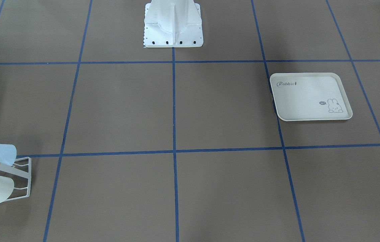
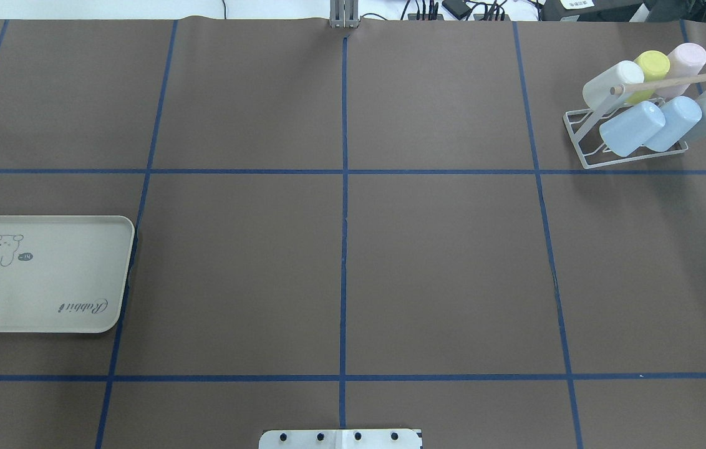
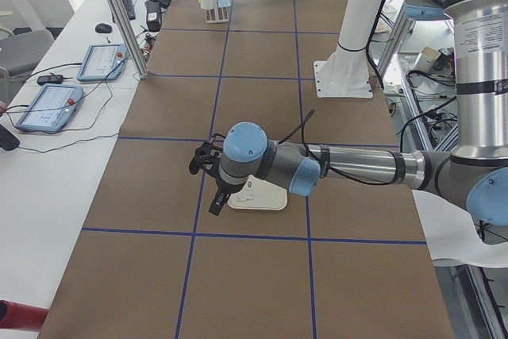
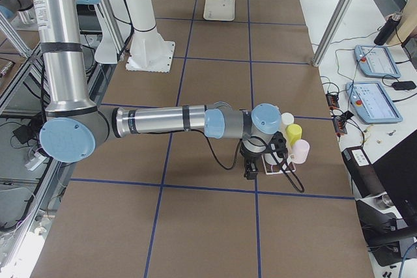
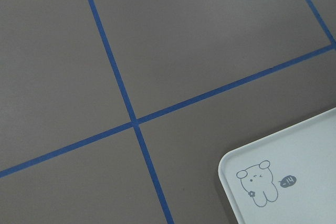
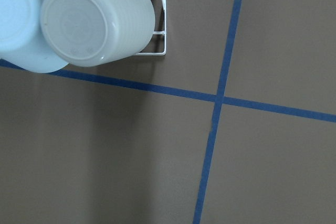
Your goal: Transfer IKEA cup to right arm and place on rack
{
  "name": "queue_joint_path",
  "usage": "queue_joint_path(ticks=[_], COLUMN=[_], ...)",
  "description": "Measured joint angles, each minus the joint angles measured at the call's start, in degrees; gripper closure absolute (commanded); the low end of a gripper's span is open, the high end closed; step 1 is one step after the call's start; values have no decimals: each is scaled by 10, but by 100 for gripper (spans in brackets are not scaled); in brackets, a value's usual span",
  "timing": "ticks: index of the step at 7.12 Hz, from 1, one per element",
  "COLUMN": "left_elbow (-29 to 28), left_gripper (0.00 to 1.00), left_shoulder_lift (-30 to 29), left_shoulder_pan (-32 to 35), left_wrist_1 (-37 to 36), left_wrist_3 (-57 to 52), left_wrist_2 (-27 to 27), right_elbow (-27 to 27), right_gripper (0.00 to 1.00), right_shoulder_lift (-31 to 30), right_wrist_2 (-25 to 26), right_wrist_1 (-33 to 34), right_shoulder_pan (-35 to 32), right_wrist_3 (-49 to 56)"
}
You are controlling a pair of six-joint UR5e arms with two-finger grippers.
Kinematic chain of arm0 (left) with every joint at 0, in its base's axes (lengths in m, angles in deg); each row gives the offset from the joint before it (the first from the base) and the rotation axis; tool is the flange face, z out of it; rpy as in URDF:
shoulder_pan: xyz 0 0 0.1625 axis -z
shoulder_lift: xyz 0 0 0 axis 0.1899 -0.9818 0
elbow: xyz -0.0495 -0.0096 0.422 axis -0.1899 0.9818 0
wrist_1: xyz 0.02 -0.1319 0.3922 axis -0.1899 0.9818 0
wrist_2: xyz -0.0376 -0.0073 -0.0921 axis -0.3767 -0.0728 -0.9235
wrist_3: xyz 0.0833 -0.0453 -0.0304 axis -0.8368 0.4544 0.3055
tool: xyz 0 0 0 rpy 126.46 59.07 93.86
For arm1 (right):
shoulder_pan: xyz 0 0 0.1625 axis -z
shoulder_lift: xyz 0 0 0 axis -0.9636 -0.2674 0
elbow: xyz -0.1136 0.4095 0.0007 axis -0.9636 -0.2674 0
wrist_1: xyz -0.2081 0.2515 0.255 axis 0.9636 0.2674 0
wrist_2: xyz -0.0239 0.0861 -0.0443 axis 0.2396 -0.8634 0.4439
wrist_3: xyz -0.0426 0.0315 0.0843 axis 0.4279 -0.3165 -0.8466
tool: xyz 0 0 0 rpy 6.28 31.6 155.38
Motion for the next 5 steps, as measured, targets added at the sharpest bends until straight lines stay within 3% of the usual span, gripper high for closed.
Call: queue_joint_path(ticks=[5], left_elbow=[0], left_gripper=[1], left_shoulder_lift=[0], left_shoulder_pan=[0], left_wrist_1=[0], left_wrist_3=[-1], left_wrist_2=[-1], right_elbow=[-4], right_gripper=[0], right_shoulder_lift=[-1], right_wrist_2=[-2], right_wrist_1=[-55], right_shoulder_pan=[0], right_wrist_3=[-62])
